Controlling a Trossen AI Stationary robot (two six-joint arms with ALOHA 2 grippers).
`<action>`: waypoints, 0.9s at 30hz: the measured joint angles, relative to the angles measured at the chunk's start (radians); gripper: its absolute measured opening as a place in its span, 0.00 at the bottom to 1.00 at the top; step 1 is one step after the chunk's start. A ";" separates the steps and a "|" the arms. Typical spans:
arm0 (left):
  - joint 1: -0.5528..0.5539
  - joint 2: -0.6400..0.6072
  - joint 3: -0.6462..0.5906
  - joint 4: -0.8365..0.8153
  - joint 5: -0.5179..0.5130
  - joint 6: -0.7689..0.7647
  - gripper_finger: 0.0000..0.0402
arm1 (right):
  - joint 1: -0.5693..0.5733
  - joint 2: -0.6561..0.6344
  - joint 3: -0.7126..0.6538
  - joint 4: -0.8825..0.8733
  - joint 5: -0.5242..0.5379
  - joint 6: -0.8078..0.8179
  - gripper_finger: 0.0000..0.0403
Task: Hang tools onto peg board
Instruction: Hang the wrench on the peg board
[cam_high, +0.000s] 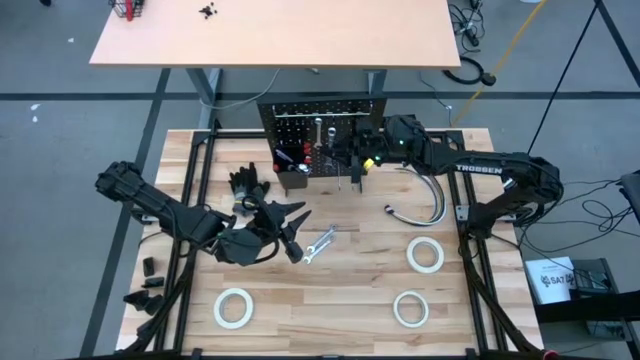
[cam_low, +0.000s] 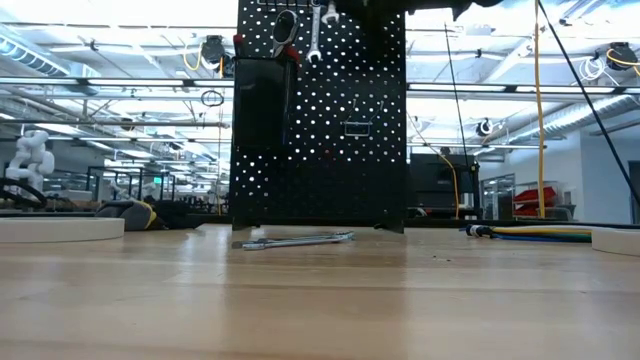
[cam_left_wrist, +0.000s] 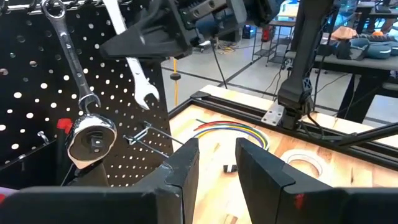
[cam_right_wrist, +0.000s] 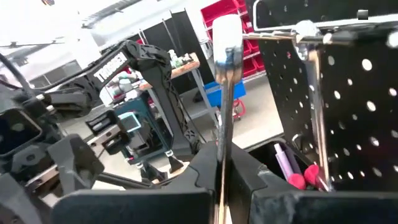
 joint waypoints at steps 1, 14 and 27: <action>-0.001 0.000 0.000 -0.001 0.000 0.000 0.27 | -0.001 0.001 0.002 -0.003 0.005 -0.001 0.01; -0.009 0.000 0.000 -0.022 -0.006 0.000 0.27 | -0.010 0.001 0.002 -0.024 0.059 -0.001 0.01; 0.001 -0.002 -0.001 -0.031 0.088 0.007 0.27 | 0.093 -0.073 0.003 -0.014 -0.199 -0.079 0.01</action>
